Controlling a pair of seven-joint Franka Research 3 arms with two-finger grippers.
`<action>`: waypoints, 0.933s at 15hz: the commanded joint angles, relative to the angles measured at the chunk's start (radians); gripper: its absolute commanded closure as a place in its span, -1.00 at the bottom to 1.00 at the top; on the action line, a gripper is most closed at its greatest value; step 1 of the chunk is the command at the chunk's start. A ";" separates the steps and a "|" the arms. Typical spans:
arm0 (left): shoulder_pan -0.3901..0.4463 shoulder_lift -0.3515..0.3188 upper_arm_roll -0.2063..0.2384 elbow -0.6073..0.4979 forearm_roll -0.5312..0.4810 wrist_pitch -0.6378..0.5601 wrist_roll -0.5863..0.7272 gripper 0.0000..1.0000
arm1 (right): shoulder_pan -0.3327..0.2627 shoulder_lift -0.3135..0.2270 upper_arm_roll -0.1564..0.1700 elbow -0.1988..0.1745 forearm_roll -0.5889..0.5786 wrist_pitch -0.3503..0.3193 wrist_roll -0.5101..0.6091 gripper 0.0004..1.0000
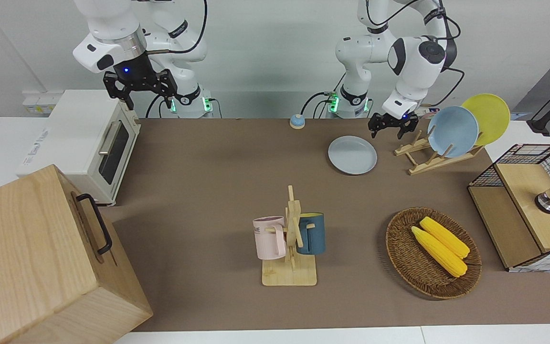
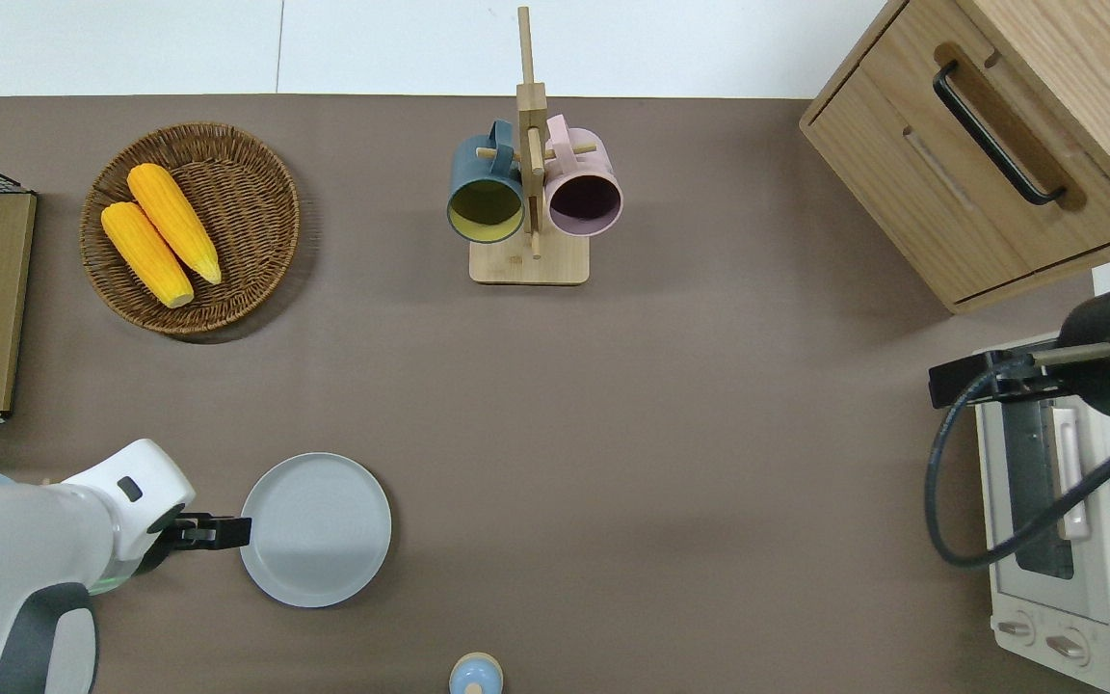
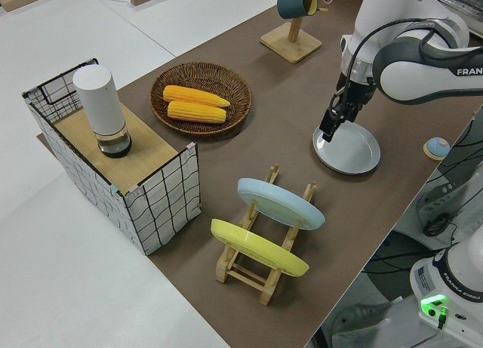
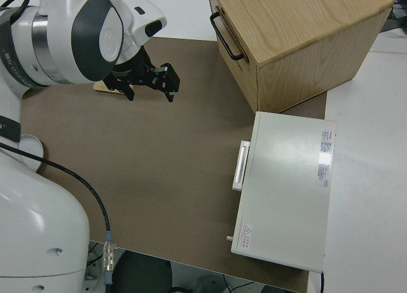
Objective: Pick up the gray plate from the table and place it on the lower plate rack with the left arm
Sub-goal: 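Close the left gripper on the gray plate's rim nearest the arm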
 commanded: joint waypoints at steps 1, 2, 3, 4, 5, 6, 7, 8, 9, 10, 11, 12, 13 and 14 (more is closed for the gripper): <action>-0.006 -0.029 -0.010 -0.082 -0.012 0.087 -0.026 -0.99 | -0.007 -0.002 0.007 0.006 0.006 -0.015 0.000 -0.98; -0.006 -0.026 -0.010 -0.088 -0.012 0.095 -0.026 -0.99 | -0.007 -0.002 0.005 0.006 0.006 -0.015 -0.001 -0.97; -0.006 -0.024 -0.009 -0.102 -0.012 0.110 -0.026 -0.99 | -0.007 -0.002 0.005 0.006 0.006 -0.015 0.000 -0.97; -0.006 -0.024 -0.010 -0.118 -0.012 0.133 -0.026 -0.99 | -0.007 -0.002 0.007 0.006 0.006 -0.015 -0.001 -0.98; -0.006 -0.024 -0.010 -0.134 -0.012 0.153 -0.026 -0.99 | -0.007 -0.002 0.005 0.006 0.006 -0.015 0.000 -0.98; -0.006 -0.018 -0.010 -0.141 -0.013 0.170 -0.026 -0.99 | -0.007 -0.002 0.005 0.006 0.006 -0.015 0.000 -0.98; -0.006 -0.004 -0.010 -0.145 -0.013 0.179 -0.026 -0.99 | -0.007 -0.002 0.007 0.006 0.006 -0.015 0.000 -0.98; -0.006 0.008 -0.010 -0.146 -0.013 0.190 -0.026 -0.99 | -0.007 -0.002 0.007 0.006 0.006 -0.015 0.000 -0.97; -0.011 0.017 -0.010 -0.152 -0.013 0.208 -0.026 -0.99 | -0.007 -0.002 0.007 0.006 0.006 -0.015 0.000 -0.98; -0.016 0.025 -0.010 -0.158 -0.013 0.228 -0.026 -0.99 | -0.007 -0.002 0.005 0.006 0.006 -0.015 0.000 -0.98; -0.016 0.036 -0.010 -0.161 -0.013 0.245 -0.026 -0.99 | -0.007 -0.002 0.007 0.006 0.006 -0.015 0.000 -0.97; -0.016 0.050 -0.010 -0.165 -0.013 0.259 -0.026 -0.99 | -0.007 -0.002 0.005 0.006 0.006 -0.015 0.000 -0.97; -0.016 0.060 -0.010 -0.165 -0.013 0.273 -0.026 -0.99 | -0.007 -0.002 0.005 0.006 0.006 -0.015 -0.001 -0.98; -0.016 0.070 -0.010 -0.168 -0.013 0.290 -0.026 -0.99 | -0.007 -0.002 0.005 0.006 0.006 -0.015 -0.001 -0.97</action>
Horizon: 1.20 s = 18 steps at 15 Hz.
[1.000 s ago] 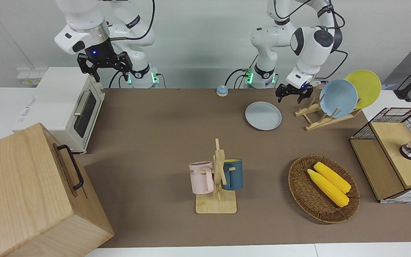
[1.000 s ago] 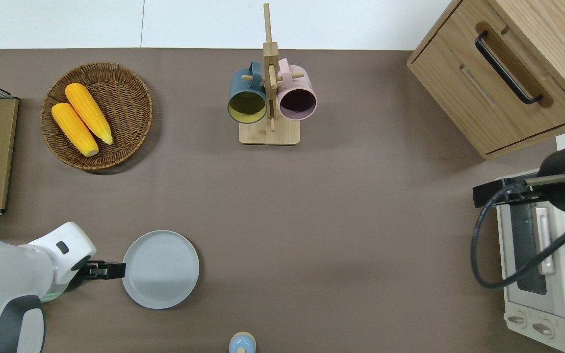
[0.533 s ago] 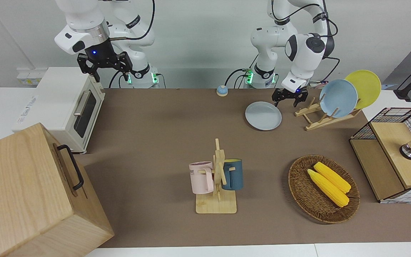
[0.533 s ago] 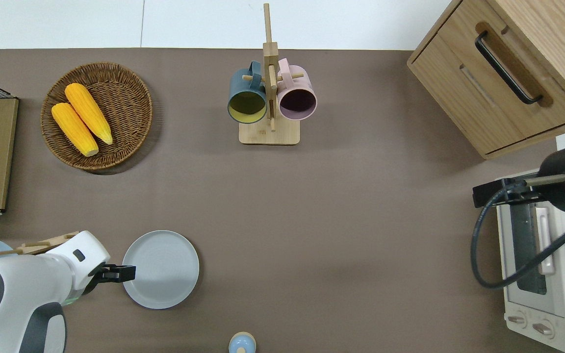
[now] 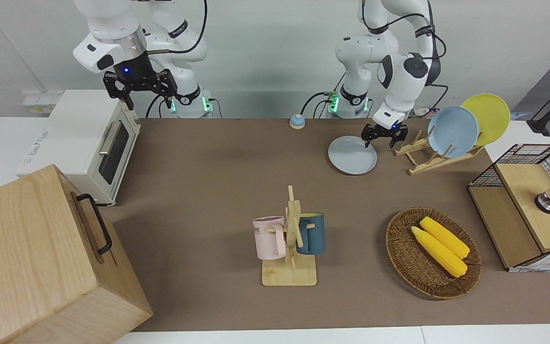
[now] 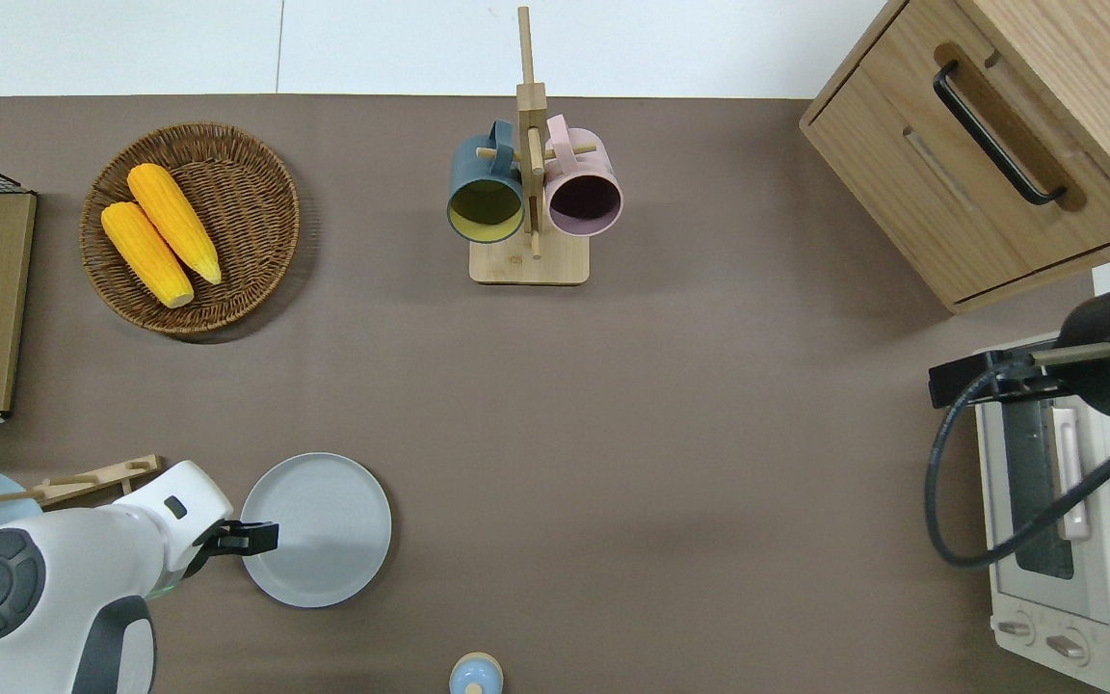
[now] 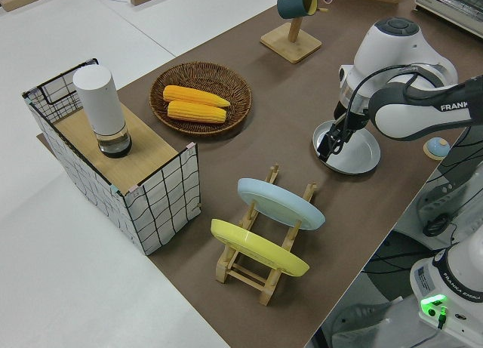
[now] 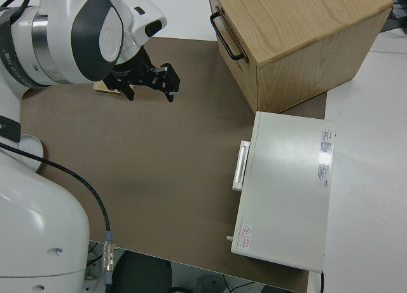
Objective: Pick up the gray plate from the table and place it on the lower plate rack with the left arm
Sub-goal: 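Close the left gripper on the gray plate's rim nearest the arm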
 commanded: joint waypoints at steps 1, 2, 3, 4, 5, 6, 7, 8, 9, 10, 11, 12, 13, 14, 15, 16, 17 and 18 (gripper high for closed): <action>-0.014 0.033 0.002 -0.031 -0.014 0.086 -0.018 -0.99 | -0.007 -0.002 0.005 0.006 0.006 -0.015 0.000 -0.97; -0.012 0.037 0.003 -0.040 -0.014 0.114 -0.029 -0.99 | -0.007 -0.002 0.005 0.006 0.006 -0.015 -0.001 -0.98; -0.014 0.057 0.003 -0.043 -0.014 0.138 -0.033 -0.99 | -0.007 -0.002 0.005 0.006 0.006 -0.015 0.000 -0.97; -0.018 0.075 0.002 -0.048 -0.014 0.154 -0.033 -0.99 | -0.007 -0.002 0.007 0.006 0.006 -0.015 0.000 -0.98; -0.027 0.092 0.002 -0.049 -0.014 0.168 -0.026 -0.99 | -0.007 -0.002 0.007 0.006 0.006 -0.015 0.000 -0.98; -0.027 0.109 0.000 -0.049 -0.014 0.189 -0.027 -0.99 | -0.007 -0.002 0.007 0.006 0.006 -0.015 -0.001 -0.97; -0.037 0.121 0.000 -0.051 -0.014 0.206 -0.027 -0.99 | -0.007 -0.002 0.007 0.006 0.006 -0.015 -0.001 -0.98; -0.047 0.134 0.000 -0.054 -0.014 0.211 -0.027 -0.99 | -0.007 -0.002 0.007 0.006 0.006 -0.015 -0.001 -0.98; -0.047 0.140 0.000 -0.057 -0.014 0.221 -0.027 -0.99 | -0.007 -0.002 0.005 0.006 0.006 -0.015 -0.001 -0.97; -0.047 0.141 0.000 -0.062 -0.014 0.234 -0.027 -0.99 | -0.007 -0.002 0.007 0.006 0.006 -0.015 -0.001 -0.97; -0.047 0.140 0.000 -0.065 -0.014 0.235 -0.027 -0.99 | -0.007 -0.002 0.007 0.006 0.006 -0.015 0.000 -0.97; -0.047 0.140 0.000 -0.065 -0.014 0.235 -0.027 -0.99 | -0.007 -0.002 0.007 0.006 0.006 -0.015 -0.001 -0.97; -0.047 0.140 0.000 -0.065 -0.014 0.235 -0.027 -0.98 | -0.007 -0.002 0.007 0.006 0.006 -0.015 -0.001 -0.97; -0.047 0.140 0.000 -0.065 -0.014 0.235 -0.027 -0.97 | -0.007 -0.002 0.005 0.006 0.006 -0.015 -0.001 -0.98; -0.047 0.140 0.000 -0.065 -0.014 0.235 -0.027 -0.89 | -0.007 -0.002 0.007 0.006 0.006 -0.015 0.000 -0.98; -0.047 0.140 0.000 -0.065 -0.014 0.235 -0.027 -0.73 | -0.007 -0.002 0.007 0.006 0.006 -0.015 -0.001 -0.98; -0.047 0.140 0.000 -0.065 -0.014 0.235 -0.027 -0.44 | -0.007 -0.002 0.005 0.006 0.006 -0.015 0.000 -0.98; -0.047 0.140 0.000 -0.065 -0.014 0.235 -0.029 -0.16 | -0.007 -0.002 0.007 0.006 0.006 -0.015 0.000 -0.98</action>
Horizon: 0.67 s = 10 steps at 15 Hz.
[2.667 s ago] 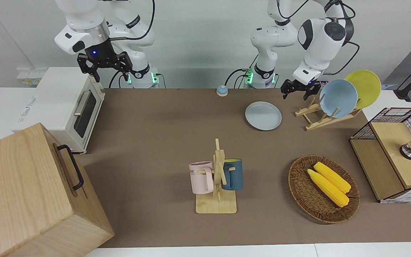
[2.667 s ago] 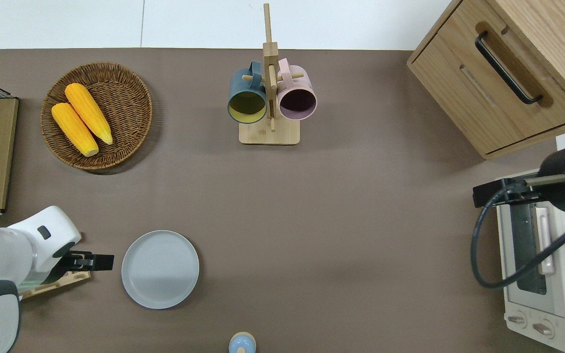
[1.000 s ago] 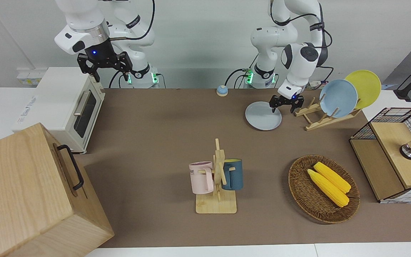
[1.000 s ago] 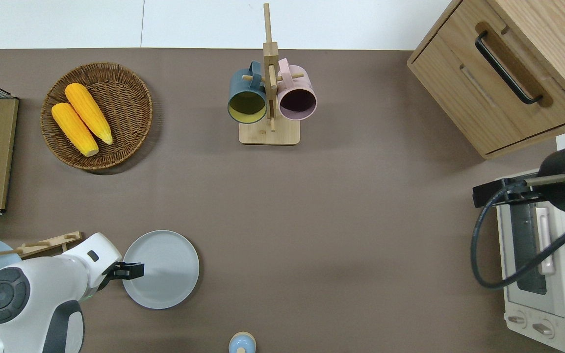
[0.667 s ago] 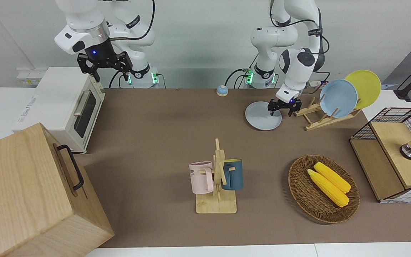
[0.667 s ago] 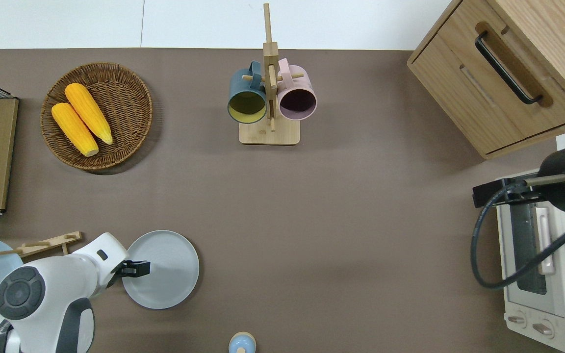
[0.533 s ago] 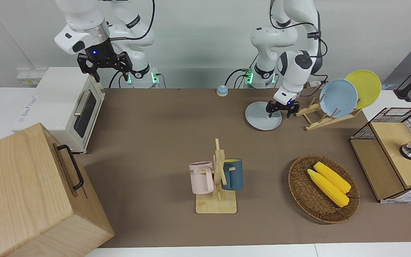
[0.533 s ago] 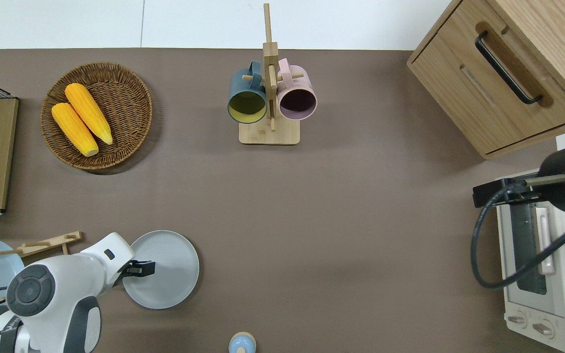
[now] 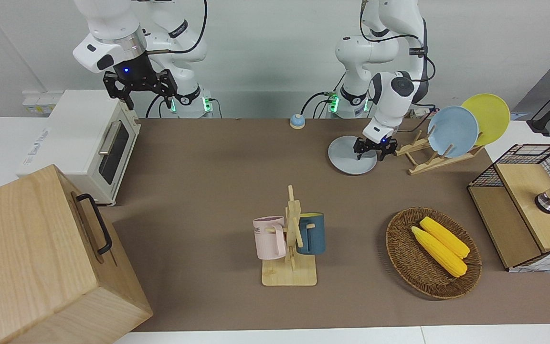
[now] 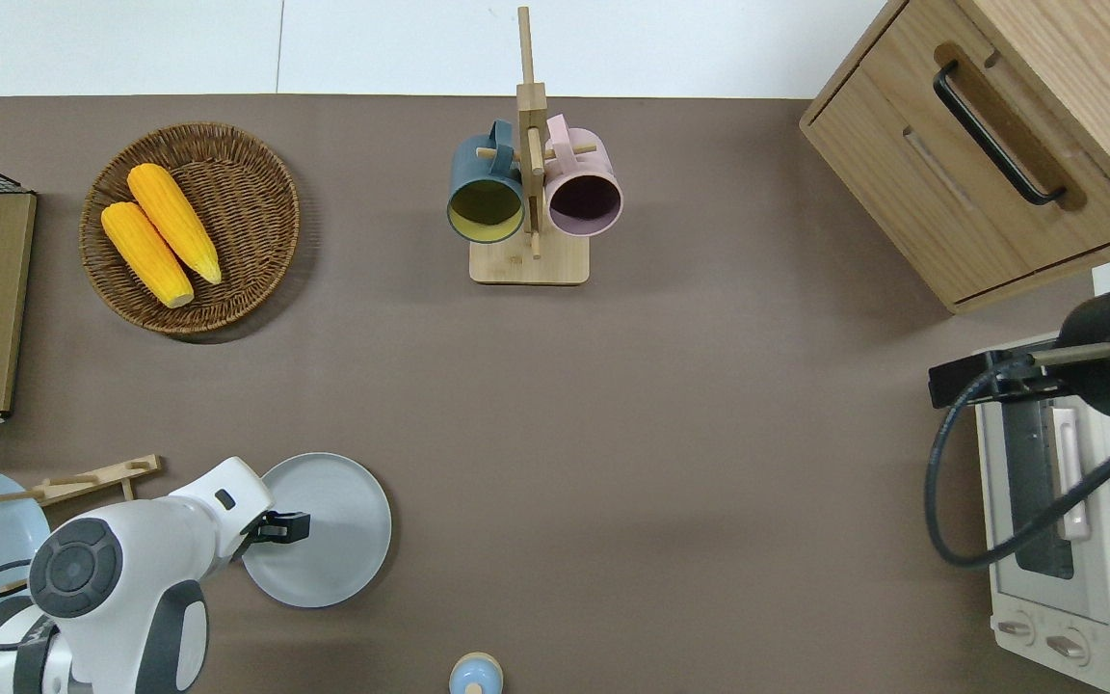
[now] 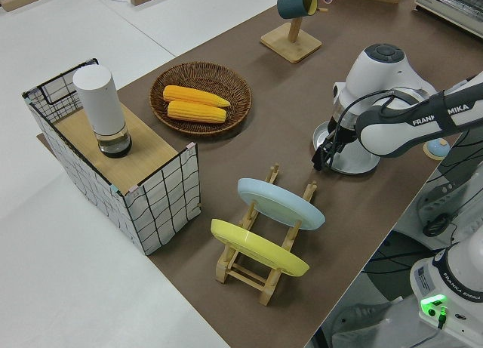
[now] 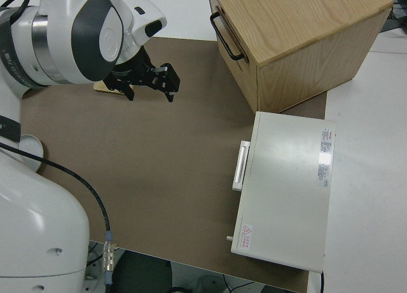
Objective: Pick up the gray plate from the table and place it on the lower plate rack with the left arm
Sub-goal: 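Close the left gripper on the gray plate's rim nearest the arm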
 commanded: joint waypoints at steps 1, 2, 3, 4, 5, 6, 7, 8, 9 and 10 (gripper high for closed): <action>-0.013 -0.008 0.005 -0.020 -0.013 0.027 -0.010 0.17 | -0.007 -0.002 0.007 0.006 0.006 -0.015 -0.001 -0.98; -0.013 -0.008 0.005 -0.020 -0.013 0.026 -0.008 0.50 | -0.007 -0.002 0.007 0.006 0.006 -0.015 -0.001 -0.98; -0.013 -0.008 0.005 -0.020 -0.013 0.027 -0.010 0.76 | -0.007 -0.002 0.007 0.006 0.006 -0.015 -0.001 -0.98; -0.013 -0.008 0.005 -0.020 -0.013 0.027 -0.010 0.97 | -0.007 -0.002 0.005 0.006 0.006 -0.015 0.000 -0.98; -0.013 -0.008 0.005 -0.020 -0.013 0.027 -0.010 1.00 | -0.007 -0.002 0.007 0.006 0.006 -0.015 0.000 -0.98; -0.013 -0.008 0.005 -0.020 -0.013 0.026 -0.012 1.00 | -0.007 -0.002 0.007 0.006 0.006 -0.015 0.000 -0.98; -0.013 -0.008 0.005 -0.020 -0.013 0.024 -0.012 1.00 | -0.007 -0.002 0.005 0.006 0.006 -0.015 -0.001 -0.98; -0.010 -0.009 0.005 -0.018 -0.013 0.017 -0.012 1.00 | -0.007 -0.002 0.005 0.006 0.004 -0.015 -0.001 -0.97; -0.008 -0.012 0.005 -0.018 -0.013 0.015 -0.013 1.00 | -0.007 -0.002 0.007 0.006 0.006 -0.015 -0.001 -0.98; -0.007 -0.015 0.005 -0.018 -0.014 0.015 -0.018 1.00 | -0.007 -0.002 0.005 0.006 0.006 -0.015 0.000 -0.97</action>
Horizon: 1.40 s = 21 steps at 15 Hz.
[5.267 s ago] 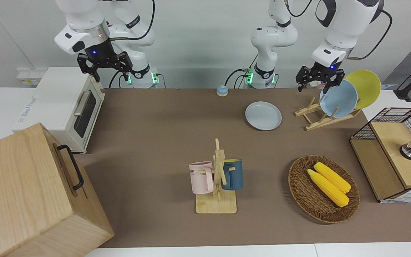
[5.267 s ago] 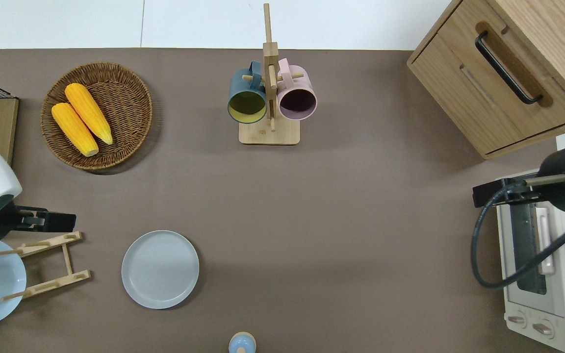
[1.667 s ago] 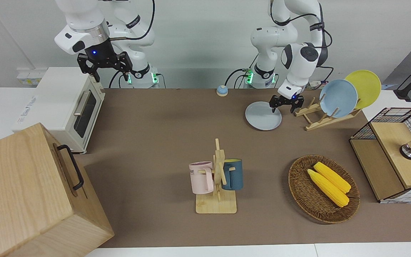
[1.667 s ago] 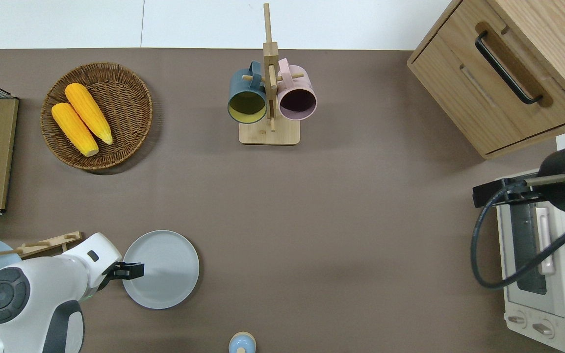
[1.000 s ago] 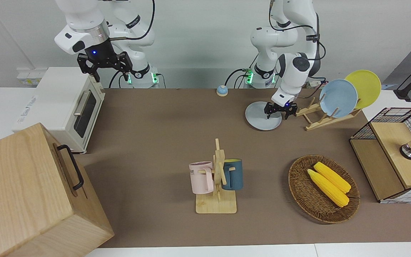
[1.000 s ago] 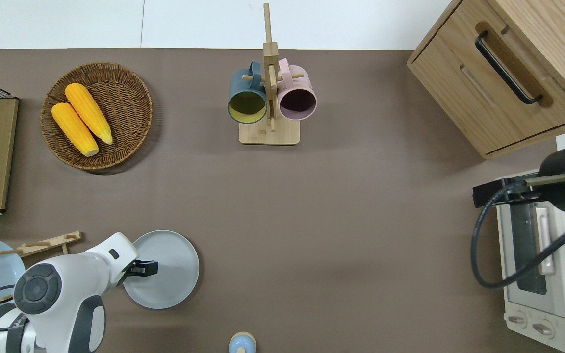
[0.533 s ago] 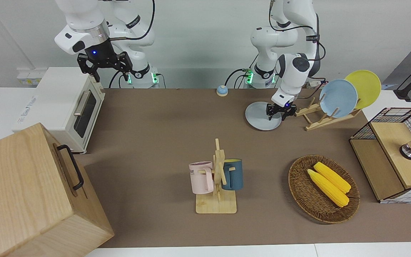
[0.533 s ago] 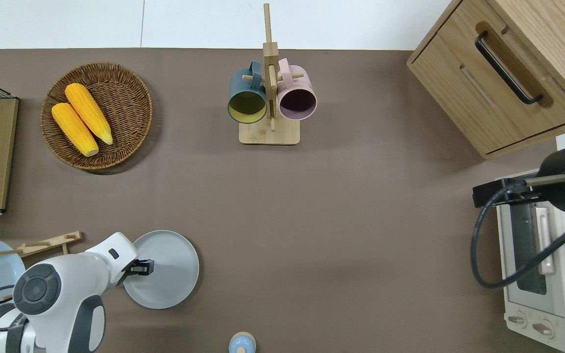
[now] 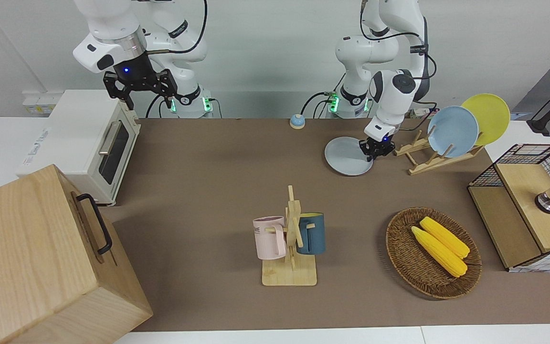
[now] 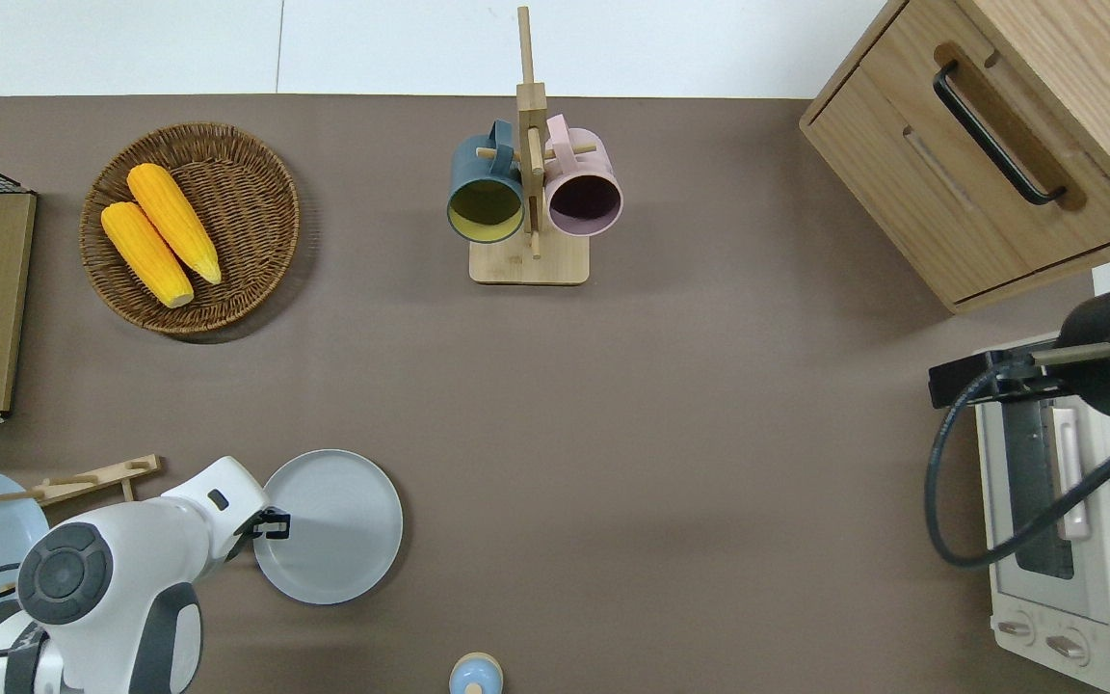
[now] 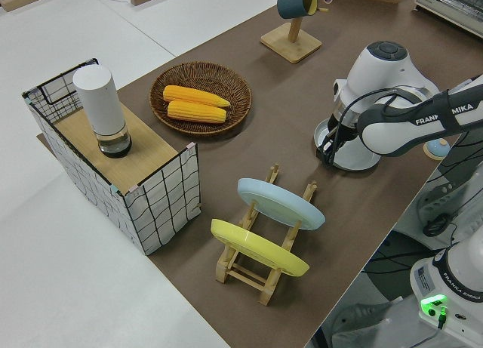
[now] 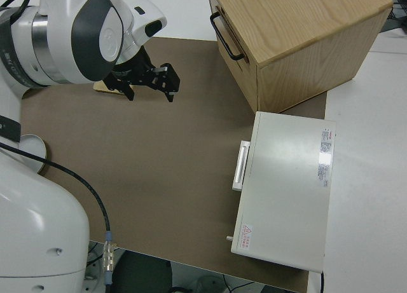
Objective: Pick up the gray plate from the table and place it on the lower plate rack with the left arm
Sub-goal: 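Lift the gray plate with the left gripper and tilt it upright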
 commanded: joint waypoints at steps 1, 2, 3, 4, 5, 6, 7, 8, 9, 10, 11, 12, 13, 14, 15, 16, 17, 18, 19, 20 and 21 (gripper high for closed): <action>-0.004 -0.001 0.000 -0.018 -0.014 0.009 -0.019 1.00 | -0.007 -0.002 0.005 0.006 0.006 -0.015 0.000 -0.98; -0.002 -0.002 0.003 -0.016 -0.014 0.007 -0.019 1.00 | -0.007 -0.002 0.007 0.006 0.006 -0.015 -0.001 -0.97; -0.002 -0.004 0.003 -0.016 -0.014 0.006 -0.019 1.00 | -0.007 -0.002 0.007 0.006 0.006 -0.015 0.000 -0.98; -0.002 -0.004 0.006 -0.013 -0.014 -0.002 -0.019 1.00 | -0.007 -0.002 0.005 0.006 0.006 -0.015 -0.001 -0.98; -0.002 -0.007 0.011 -0.009 -0.014 -0.012 -0.018 1.00 | -0.007 -0.002 0.007 0.006 0.006 -0.015 0.000 -0.97; -0.002 -0.011 0.012 -0.004 -0.014 -0.023 -0.018 1.00 | -0.007 -0.002 0.005 0.006 0.006 -0.015 0.000 -0.98; -0.001 -0.017 0.012 -0.001 -0.014 -0.032 -0.018 1.00 | -0.007 -0.002 0.007 0.006 0.006 -0.015 0.000 -0.98; 0.001 -0.024 0.014 0.002 -0.014 -0.042 -0.018 1.00 | -0.007 -0.002 0.005 0.006 0.006 -0.015 -0.001 -0.97; 0.004 -0.027 0.014 0.008 -0.014 -0.058 -0.016 1.00 | -0.007 -0.002 0.007 0.006 0.006 -0.015 0.000 -0.97; 0.004 -0.031 0.014 0.019 -0.014 -0.080 -0.018 1.00 | -0.007 -0.002 0.007 0.006 0.006 -0.015 -0.001 -0.98; 0.005 -0.040 0.014 0.030 -0.014 -0.101 -0.018 1.00 | -0.007 -0.002 0.005 0.006 0.006 -0.015 -0.001 -0.98; 0.005 -0.047 0.015 0.039 -0.014 -0.124 -0.019 1.00 | -0.007 -0.002 0.005 0.006 0.006 -0.015 0.000 -0.97; 0.005 -0.054 0.015 0.048 -0.014 -0.144 -0.019 1.00 | -0.007 -0.002 0.007 0.006 0.006 -0.015 -0.001 -0.97; 0.005 -0.057 0.023 0.054 -0.016 -0.163 -0.019 1.00 | -0.007 -0.002 0.007 0.006 0.006 -0.015 -0.001 -0.98; 0.004 -0.063 0.030 0.057 -0.014 -0.172 -0.018 1.00 | -0.007 -0.002 0.007 0.006 0.006 -0.015 0.000 -0.98; 0.005 -0.073 0.031 0.060 -0.016 -0.178 -0.019 1.00 | -0.007 -0.002 0.007 0.006 0.006 -0.015 0.000 -0.98; 0.005 -0.080 0.034 0.063 -0.016 -0.190 -0.019 1.00 | -0.007 -0.002 0.007 0.006 0.006 -0.015 0.000 -0.98; 0.005 -0.083 0.035 0.076 -0.014 -0.212 -0.019 1.00 | -0.007 -0.002 0.007 0.006 0.006 -0.015 0.000 -0.97; 0.005 -0.087 0.035 0.083 -0.016 -0.230 -0.019 1.00 | -0.007 -0.002 0.005 0.006 0.006 -0.015 -0.001 -0.97; 0.005 -0.090 0.035 0.088 -0.016 -0.242 -0.019 1.00 | -0.007 -0.002 0.005 0.006 0.006 -0.015 0.000 -0.98; 0.005 -0.094 0.035 0.091 -0.016 -0.250 -0.019 1.00 | -0.007 -0.002 0.005 0.006 0.006 -0.015 0.000 -0.98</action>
